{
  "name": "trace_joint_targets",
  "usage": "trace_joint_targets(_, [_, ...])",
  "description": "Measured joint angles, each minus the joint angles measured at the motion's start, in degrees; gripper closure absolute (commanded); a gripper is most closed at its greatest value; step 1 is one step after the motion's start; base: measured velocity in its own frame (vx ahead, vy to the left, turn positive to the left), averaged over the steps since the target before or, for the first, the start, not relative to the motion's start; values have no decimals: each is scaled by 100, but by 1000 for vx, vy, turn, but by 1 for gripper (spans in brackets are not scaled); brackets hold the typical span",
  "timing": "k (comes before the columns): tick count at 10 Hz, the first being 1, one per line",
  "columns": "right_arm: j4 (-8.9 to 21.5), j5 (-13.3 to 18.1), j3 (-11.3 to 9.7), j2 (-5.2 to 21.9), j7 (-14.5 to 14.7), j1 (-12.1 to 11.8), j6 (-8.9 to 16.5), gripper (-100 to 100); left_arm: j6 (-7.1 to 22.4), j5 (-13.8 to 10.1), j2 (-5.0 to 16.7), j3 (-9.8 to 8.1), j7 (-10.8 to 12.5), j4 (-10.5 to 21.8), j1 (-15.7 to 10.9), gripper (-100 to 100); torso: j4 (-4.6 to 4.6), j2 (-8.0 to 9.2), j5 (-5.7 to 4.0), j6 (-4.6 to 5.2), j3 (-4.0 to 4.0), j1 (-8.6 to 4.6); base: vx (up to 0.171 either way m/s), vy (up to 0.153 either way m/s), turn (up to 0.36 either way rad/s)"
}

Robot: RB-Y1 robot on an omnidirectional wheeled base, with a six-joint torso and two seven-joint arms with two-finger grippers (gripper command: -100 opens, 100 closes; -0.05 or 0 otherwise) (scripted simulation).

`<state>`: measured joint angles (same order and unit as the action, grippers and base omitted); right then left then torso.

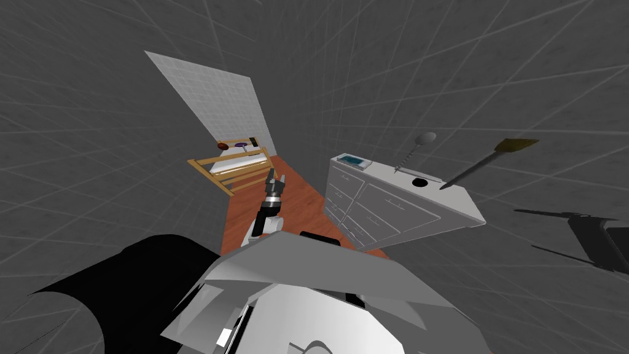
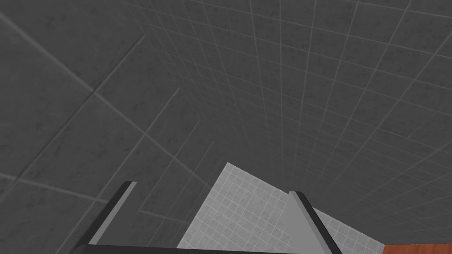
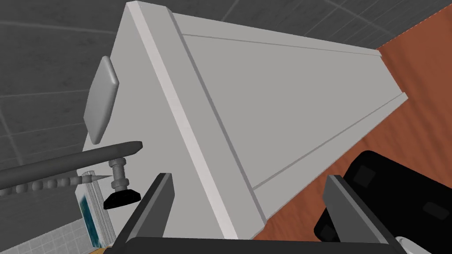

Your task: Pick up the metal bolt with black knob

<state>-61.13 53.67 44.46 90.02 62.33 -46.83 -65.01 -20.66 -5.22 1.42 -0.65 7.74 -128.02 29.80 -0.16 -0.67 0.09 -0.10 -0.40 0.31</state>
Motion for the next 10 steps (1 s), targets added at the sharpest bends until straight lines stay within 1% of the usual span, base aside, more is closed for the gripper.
trace_joint_targets(1, [14, 23, 38, 82, 59, -34, -38, -100, 0, 0, 0, 0, 0, 0, -1, 0, 5, 20, -5, 2, 12, -18, 91, 55, 31])
trace_joint_targets(2, [173, 39, 90, 251, 200, -108, -153, -100, 0, 0, 0, 0, 0, 0, 0, 0, 4, 11, -5, 2, 8, -14, 103, 63, 10])
trace_joint_targets(3, [192, 73, 147, 415, 266, -175, -217, -100, 0, 0, 0, 0, 0, 0, 0, 0, 2, 7, -4, 1, 4, -11, 128, 76, 38])
trace_joint_targets(4, [290, 144, 324, 558, 367, -322, -355, -100, 0, 0, 0, 0, 0, 0, 0, 0, 0, -2, -3, 1, 0, -6, 109, 74, 14])
trace_joint_targets(5, [411, 152, 373, 725, 480, -370, -490, -100, 0, 0, 0, 0, 0, 0, 0, 0, 0, 1, -3, 1, 0, -6, 46, 35, 0])
trace_joint_targets(6, [468, 154, 387, 823, 539, -378, -559, -100, 0, 0, 0, 0, 0, 0, -1, 0, 4, 19, -6, 2, 11, -18, 102, 48, 38])
trace_joint_targets(7, [608, 156, 440, 993, 665, -471, -691, -100, 0, 0, 0, 0, 0, 0, 0, 0, 3, 8, -6, 1, 6, -16, 98, 42, 21])
trace_joint_targets(8, [752, 89, 398, 1178, 812, -511, -783, -100, 0, 0, 0, 0, 0, 0, 0, 0, 1, 7, -6, 1, 4, -19, 102, 50, 35])
trace_joint_targets(9, [846, 113, 478, 1356, 945, -636, -908, -100, 0, 0, 0, 0, 0, 0, 0, 0, 1, 4, -6, 1, 3, -16, 104, 42, 22])
trace_joint_targets(10, [801, 267, 648, 1415, 960, -693, -1042, -100, 0, 0, 0, 0, 0, 0, 0, 0, 1, 5, -7, 2, 3, -18, 135, 56, 43])
